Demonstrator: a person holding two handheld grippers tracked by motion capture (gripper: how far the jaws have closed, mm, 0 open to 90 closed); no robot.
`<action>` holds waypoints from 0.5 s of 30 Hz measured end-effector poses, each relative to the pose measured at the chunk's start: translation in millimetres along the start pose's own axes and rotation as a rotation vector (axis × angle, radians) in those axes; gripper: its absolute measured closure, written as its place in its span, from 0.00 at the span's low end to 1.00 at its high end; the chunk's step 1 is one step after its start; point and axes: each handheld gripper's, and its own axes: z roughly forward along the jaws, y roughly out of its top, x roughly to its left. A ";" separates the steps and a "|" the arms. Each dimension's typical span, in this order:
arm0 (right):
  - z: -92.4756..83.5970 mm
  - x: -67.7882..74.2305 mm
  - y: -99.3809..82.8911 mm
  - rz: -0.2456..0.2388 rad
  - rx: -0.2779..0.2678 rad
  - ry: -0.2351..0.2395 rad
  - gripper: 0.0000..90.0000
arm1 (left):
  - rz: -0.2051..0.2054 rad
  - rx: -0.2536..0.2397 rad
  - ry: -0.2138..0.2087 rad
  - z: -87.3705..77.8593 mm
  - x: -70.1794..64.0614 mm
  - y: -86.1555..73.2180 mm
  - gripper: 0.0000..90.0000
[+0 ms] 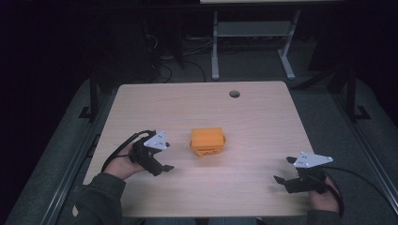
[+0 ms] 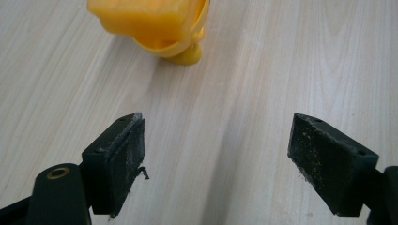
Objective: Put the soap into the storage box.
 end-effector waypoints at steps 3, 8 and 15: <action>0.3 0.3 0.1 -0.002 0.005 0.002 0.15 | -0.012 -0.011 0.005 0.6 -2.9 -5.3 0.21; 1.1 0.5 0.1 -0.007 0.009 0.005 0.15 | -0.017 -0.002 0.019 0.5 -7.3 -12.8 0.21; 1.6 0.9 0.0 -0.007 0.010 0.006 0.15 | -0.026 -0.013 0.046 1.0 -19.1 -26.2 0.21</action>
